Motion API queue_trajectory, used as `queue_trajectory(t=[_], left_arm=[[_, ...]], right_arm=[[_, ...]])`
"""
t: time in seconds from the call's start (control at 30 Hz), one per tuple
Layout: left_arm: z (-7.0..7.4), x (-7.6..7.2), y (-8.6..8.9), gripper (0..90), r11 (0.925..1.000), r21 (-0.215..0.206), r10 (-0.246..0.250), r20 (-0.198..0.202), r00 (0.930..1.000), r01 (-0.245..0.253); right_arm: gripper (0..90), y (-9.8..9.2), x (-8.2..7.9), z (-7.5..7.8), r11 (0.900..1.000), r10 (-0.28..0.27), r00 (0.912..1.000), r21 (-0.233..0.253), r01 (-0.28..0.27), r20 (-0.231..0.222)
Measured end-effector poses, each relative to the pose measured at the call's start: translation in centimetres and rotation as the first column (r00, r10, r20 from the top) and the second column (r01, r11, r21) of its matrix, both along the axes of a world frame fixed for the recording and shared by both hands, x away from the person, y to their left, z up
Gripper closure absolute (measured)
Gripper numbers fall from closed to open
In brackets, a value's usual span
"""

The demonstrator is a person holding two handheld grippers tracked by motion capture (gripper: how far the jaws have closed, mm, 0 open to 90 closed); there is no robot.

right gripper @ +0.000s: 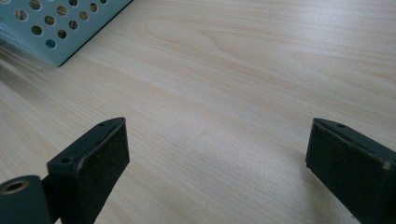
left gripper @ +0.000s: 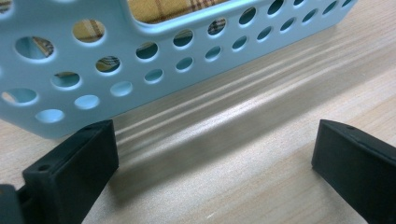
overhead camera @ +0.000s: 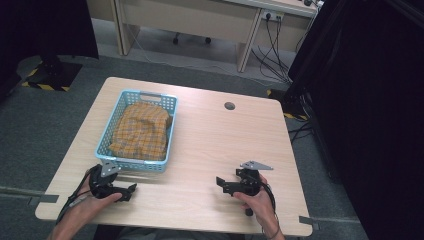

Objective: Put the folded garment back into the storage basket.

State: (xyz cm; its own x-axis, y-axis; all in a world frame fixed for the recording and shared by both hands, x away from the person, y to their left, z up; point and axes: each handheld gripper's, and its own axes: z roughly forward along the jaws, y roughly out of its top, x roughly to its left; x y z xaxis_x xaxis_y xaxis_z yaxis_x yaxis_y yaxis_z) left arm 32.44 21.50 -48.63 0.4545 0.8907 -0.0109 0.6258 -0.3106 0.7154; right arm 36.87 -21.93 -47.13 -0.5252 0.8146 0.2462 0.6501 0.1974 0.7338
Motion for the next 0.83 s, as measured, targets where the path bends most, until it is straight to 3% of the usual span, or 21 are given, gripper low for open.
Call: queue_trajectory(t=[0.83], left_arm=[[0.0,0.0,0.0,0.0,1.0,-0.001,0.0,0.0,1.0,0.0]], right_arm=[[6.8,-1.0,-1.1,-0.2,1.0,-0.013,0.9999,-0.005,0.013,0.006]])
